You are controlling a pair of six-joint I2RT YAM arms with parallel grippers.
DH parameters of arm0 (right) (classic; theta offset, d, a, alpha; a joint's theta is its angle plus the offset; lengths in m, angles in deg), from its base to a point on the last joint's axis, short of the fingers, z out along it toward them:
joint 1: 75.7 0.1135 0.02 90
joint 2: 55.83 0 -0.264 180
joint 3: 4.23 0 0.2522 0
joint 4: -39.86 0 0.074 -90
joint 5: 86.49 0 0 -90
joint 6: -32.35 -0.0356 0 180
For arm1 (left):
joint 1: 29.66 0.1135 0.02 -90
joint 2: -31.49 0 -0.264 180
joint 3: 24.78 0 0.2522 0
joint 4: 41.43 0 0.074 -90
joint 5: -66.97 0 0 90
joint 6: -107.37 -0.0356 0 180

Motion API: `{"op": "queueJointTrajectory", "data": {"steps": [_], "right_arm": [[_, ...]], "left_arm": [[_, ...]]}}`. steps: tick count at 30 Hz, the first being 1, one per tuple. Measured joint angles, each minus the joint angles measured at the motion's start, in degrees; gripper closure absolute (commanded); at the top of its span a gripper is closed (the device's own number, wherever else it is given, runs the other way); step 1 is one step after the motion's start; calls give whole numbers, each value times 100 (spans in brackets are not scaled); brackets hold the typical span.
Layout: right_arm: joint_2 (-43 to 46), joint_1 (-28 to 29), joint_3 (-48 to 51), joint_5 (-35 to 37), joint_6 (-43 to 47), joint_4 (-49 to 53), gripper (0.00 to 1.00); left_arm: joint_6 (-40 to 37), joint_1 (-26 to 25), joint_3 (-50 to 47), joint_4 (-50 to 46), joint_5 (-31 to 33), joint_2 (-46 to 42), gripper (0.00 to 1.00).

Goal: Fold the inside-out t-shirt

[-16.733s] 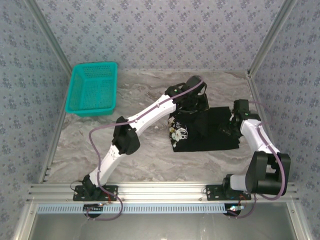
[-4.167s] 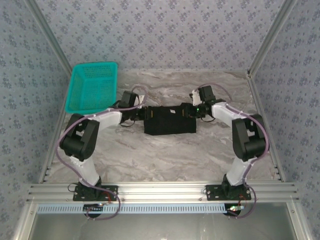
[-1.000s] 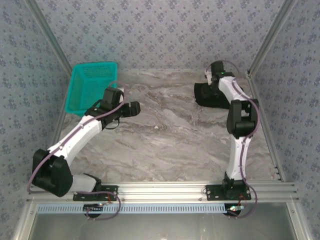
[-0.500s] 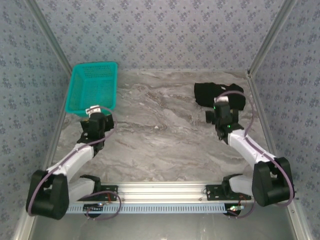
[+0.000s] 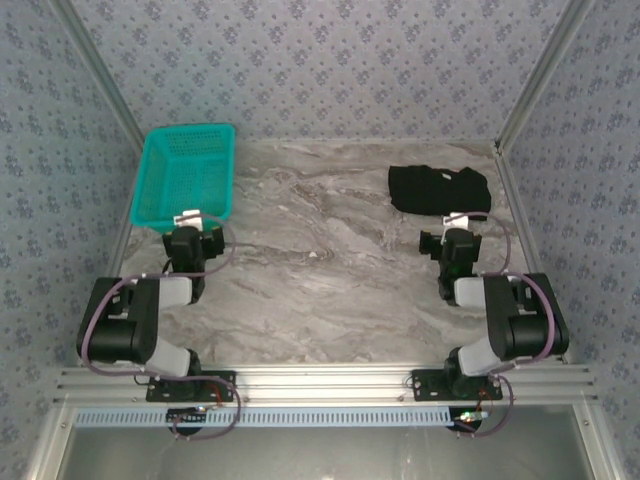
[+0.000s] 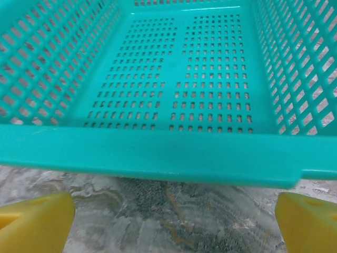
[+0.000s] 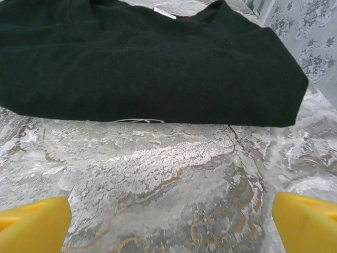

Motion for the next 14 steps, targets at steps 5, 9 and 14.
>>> {"op": "queueJointTrajectory", "data": {"steps": [5,9,14], "right_arm": [[-74,-170,-7,-273,-7,-118,0],[-74,-245,-15,-509,-9,-131,0],[-74,-251,-20,-651,-9,-127,0]], "left_arm": [[7,317,2,153,-455,238,2],[4,310,7,238,-612,238,2],[4,313,7,313,-649,238,2]]}}
